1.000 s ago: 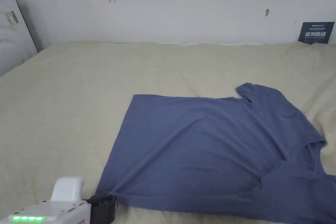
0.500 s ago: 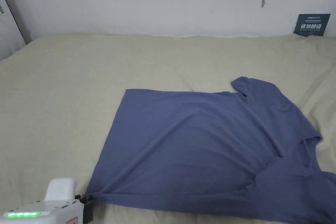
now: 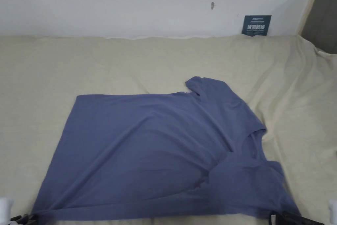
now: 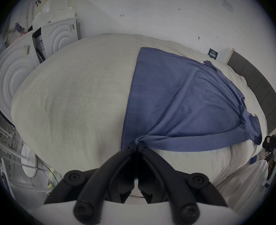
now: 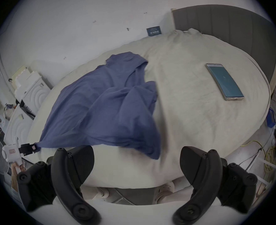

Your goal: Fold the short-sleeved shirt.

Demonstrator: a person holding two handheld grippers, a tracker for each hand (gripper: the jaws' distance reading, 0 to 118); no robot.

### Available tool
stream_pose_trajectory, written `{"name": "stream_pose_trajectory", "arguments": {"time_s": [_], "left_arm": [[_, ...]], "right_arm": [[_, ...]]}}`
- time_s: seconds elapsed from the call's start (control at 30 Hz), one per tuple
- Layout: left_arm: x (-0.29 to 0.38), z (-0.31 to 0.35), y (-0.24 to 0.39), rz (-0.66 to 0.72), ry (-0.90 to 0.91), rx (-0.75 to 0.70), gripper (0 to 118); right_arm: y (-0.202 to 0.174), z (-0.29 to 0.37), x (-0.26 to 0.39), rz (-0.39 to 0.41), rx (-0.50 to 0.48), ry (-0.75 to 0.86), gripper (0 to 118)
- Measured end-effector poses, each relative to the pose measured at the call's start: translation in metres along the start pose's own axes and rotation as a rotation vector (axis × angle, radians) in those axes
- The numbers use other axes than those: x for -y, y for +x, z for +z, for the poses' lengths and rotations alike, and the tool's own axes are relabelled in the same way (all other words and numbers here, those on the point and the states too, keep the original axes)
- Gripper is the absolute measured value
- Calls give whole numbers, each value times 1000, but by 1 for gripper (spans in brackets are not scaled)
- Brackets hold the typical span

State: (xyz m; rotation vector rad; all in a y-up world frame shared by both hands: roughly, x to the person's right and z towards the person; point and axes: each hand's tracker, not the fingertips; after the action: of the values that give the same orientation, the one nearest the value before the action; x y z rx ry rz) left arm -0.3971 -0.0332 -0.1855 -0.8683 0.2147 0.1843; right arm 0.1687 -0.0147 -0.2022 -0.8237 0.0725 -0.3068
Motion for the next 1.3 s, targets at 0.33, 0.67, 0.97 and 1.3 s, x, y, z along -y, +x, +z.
{"name": "stream_pose_trajectory", "arguments": {"time_s": [0.33, 0.67, 0.97, 1.3], "left_arm": [[-1, 6, 3, -4, -7, -5, 1], [-2, 1, -2, -11, -12, -5, 1], [-1, -2, -1, -17, -34, -19, 1], [-31, 4, 4, -50, -8, -12, 1]], "right_arm": [[14, -29, -32, 49, 58, 8, 108], [24, -38, -35, 22, 65, -21, 107], [13, -50, -22, 29, 55, -66, 3], [-6, -24, -57, 120, -1, 5, 2]]}}
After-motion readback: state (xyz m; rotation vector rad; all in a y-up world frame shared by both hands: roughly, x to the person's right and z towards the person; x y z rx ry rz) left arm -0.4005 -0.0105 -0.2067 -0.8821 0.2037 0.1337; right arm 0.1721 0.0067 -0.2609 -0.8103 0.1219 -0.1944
